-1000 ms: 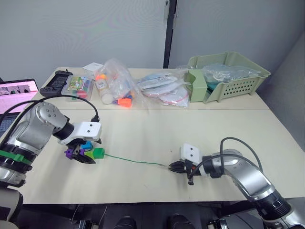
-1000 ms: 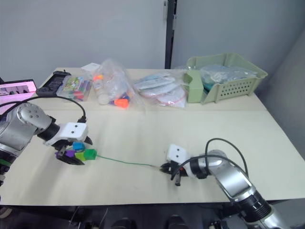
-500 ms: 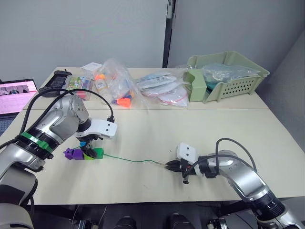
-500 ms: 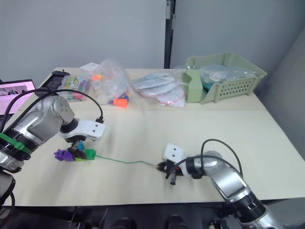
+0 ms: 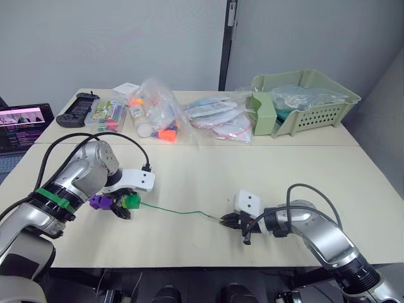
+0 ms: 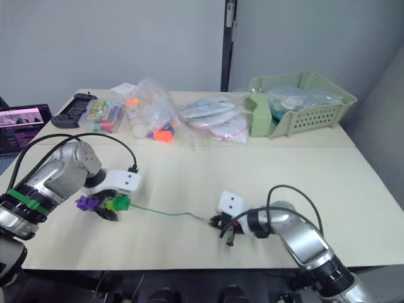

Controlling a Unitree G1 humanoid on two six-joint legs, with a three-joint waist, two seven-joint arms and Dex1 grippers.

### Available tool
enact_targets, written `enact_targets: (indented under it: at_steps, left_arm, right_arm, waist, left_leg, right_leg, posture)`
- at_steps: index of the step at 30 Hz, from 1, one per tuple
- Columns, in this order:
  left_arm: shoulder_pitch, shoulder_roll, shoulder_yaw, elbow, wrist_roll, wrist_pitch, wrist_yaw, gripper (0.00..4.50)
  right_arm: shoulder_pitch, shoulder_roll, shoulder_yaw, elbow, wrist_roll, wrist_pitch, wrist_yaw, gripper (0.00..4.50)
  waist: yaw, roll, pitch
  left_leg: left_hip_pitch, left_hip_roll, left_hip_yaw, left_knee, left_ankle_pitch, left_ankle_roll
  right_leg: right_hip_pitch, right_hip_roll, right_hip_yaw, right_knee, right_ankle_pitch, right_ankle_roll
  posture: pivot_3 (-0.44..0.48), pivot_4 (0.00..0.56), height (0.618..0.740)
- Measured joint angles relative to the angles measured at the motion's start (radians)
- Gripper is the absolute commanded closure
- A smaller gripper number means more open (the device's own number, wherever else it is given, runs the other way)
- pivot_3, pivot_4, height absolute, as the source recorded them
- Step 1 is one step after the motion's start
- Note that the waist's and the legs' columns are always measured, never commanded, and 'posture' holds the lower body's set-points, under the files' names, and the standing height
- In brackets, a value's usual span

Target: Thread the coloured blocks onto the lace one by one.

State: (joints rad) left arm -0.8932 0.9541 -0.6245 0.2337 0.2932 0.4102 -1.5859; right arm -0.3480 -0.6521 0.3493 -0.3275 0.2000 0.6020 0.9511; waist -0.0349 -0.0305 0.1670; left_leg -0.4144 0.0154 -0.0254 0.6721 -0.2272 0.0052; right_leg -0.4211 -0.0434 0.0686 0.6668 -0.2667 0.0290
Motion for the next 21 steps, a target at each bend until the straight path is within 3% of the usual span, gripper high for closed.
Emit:
enact_targets:
  at_steps: [8,16,21]
  left_arm:
    - [0.023,-0.01,0.039,0.005,0.019,-0.02,0.001,3.3]
    - [0.042,-0.008,0.07,0.023,0.028,-0.078,0.001,3.28]
    - [0.068,-0.006,0.1,0.017,0.033,-0.078,0.004,3.28]
  right_arm:
    - [0.0,-0.016,0.0,-0.008,0.0,0.002,0.008,4.5]
    - [0.085,-0.181,-0.122,0.004,0.011,-0.031,0.052,4.5]
    - [0.115,-0.199,-0.147,0.006,0.019,-0.049,0.069,4.5]
  waist:
    - [-0.004,0.0,0.0]
    - [-0.005,0.0,0.0]
    - [-0.009,0.0,0.0]
  left_leg:
    - [0.0,0.0,0.0,0.001,0.0,0.0]
    - [0.001,0.0,0.001,0.001,0.0,0.0]
    - [0.003,0.0,0.001,0.001,0.0,0.0]
  right_leg:
    - [0.0,0.0,0.0,0.001,0.0,0.0]
    - [0.001,0.0,0.0,0.001,0.0,0.0]
    - [0.001,0.0,0.001,0.004,0.0,0.0]
  posture:
    - [0.0,0.15,0.74]
    - [0.0,0.15,0.74]
    - [0.0,0.15,0.74]
